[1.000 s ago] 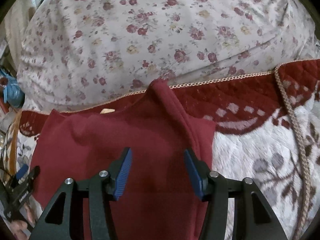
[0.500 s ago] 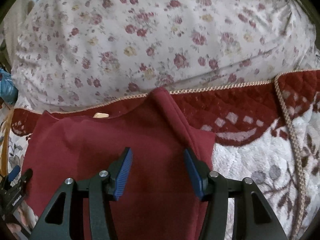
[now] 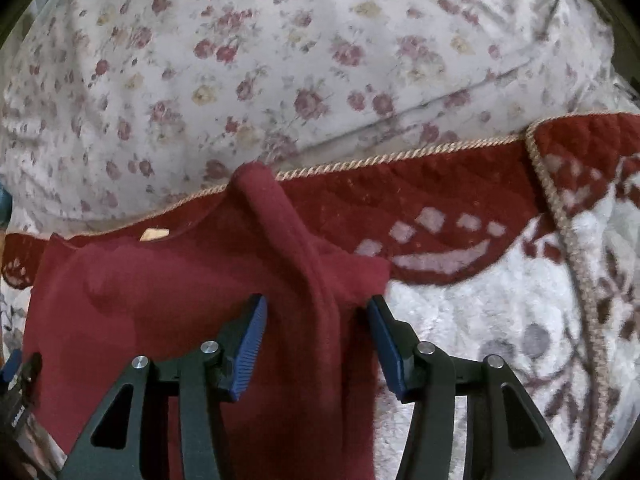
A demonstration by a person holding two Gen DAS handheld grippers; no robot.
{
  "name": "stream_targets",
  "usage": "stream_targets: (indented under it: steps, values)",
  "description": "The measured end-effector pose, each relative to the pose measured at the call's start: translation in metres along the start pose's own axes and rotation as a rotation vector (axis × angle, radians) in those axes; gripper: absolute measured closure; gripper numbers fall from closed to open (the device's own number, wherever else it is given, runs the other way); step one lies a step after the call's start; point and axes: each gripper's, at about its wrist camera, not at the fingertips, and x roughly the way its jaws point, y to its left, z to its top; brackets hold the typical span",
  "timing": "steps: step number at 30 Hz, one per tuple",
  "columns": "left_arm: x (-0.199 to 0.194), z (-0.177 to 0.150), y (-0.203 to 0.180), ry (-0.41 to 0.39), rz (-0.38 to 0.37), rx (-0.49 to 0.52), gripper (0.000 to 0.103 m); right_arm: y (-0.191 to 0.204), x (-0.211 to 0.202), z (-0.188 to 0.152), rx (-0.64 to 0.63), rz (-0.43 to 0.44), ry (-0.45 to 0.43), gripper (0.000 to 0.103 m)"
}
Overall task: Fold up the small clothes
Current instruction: 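Smooth the folded sweatshirt bundle with both open tools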
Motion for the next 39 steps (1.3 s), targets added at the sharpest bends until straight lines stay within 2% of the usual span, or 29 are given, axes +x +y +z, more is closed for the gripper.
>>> stream_targets:
  steps: [7,12,16,18,25,30,33,35,38,39]
  values:
    - [0.001,0.000,0.000,0.004,-0.001,-0.006,0.018,0.020,-0.030,0.010,-0.052,0.053,-0.109,0.046]
    - [0.003,0.000,0.001,0.010,-0.003,-0.014,0.016,0.039,-0.008,0.016,-0.108,0.074,-0.068,0.047]
    - [0.007,0.001,0.003,0.019,-0.013,-0.024,0.015,0.028,0.027,0.018,-0.059,0.044,0.008,0.052]
    - [0.008,0.001,0.003,0.025,-0.018,-0.028,0.015,0.020,0.034,0.022,-0.023,0.044,-0.001,0.052]
    - [0.010,0.001,0.005,0.037,-0.029,-0.039,0.014,0.026,0.024,0.021,-0.025,0.043,-0.016,0.051]
    - [0.011,0.001,0.006,0.041,-0.032,-0.047,0.014,0.042,-0.001,0.010,-0.067,0.091,-0.056,0.050]
    - [0.011,0.001,0.006,0.045,-0.035,-0.054,0.014,0.055,0.004,0.002,-0.108,0.108,-0.012,0.048]
    - [0.012,0.001,0.008,0.052,-0.044,-0.066,0.014,0.061,0.022,-0.003,-0.137,0.073,0.059,0.047]
    - [0.009,0.000,0.014,0.071,-0.076,-0.096,0.014,0.076,0.026,-0.004,-0.191,0.007,0.062,0.046]
    - [0.007,-0.002,0.017,0.075,-0.090,-0.107,0.014,0.084,0.021,-0.001,-0.183,0.013,0.065,0.046]
